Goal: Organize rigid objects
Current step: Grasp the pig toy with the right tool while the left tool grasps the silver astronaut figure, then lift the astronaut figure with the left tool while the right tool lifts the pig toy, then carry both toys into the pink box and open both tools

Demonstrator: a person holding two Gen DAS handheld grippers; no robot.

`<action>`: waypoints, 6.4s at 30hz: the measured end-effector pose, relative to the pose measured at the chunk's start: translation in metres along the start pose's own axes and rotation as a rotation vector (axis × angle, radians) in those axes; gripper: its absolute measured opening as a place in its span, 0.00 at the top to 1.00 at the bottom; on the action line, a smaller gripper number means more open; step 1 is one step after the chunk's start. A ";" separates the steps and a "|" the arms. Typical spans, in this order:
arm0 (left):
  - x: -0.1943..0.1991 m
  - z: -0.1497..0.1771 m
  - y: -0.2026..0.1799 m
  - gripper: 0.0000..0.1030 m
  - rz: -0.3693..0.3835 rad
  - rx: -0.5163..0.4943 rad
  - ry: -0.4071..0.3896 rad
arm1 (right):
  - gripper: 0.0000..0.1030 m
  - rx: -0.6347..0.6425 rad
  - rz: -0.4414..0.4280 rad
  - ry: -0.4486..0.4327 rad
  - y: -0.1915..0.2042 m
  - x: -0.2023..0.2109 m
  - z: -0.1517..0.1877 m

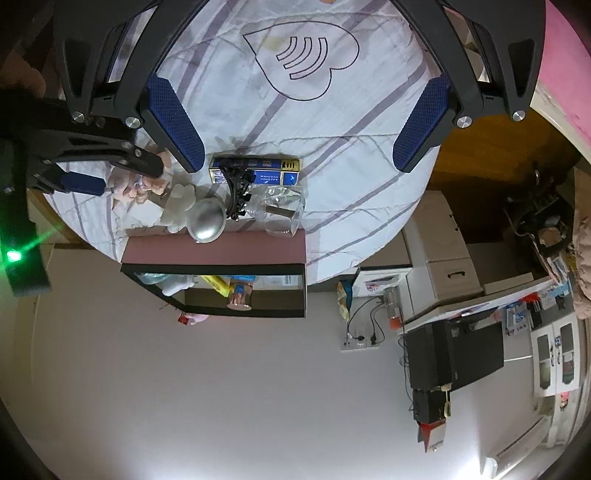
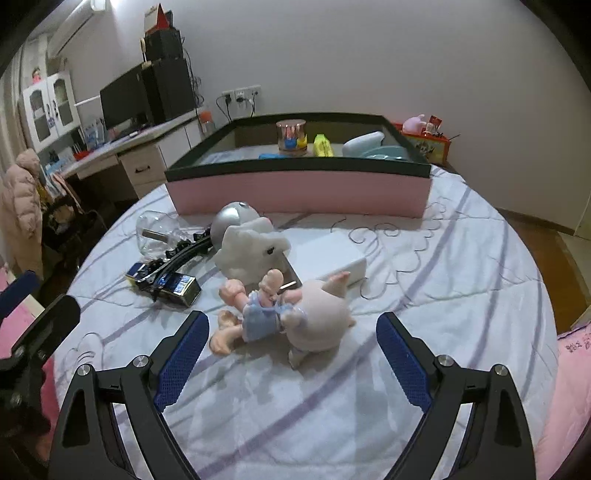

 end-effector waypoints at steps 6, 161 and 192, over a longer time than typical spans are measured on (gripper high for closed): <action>-0.014 0.002 0.002 0.00 0.003 0.003 0.037 | 0.09 0.000 -0.001 0.054 -0.002 -0.022 -0.009; 0.086 -0.094 -0.050 0.32 0.017 0.021 -0.225 | 0.58 0.124 -0.086 -0.426 0.015 0.167 -0.069; 0.069 -0.188 -0.072 0.32 -0.028 -0.070 -0.381 | 0.58 0.119 -0.023 -0.525 -0.005 0.159 -0.140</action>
Point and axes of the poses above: each gripper's, at about its wrist camera, not at the fingertips, and x roughly against the way its jaws point, y to its left, z to its underside, the point moved 10 cm from there along -x, roughly the way its jaws point, and after that the axes turned 8 degrees about y, right-handed, at the moved point
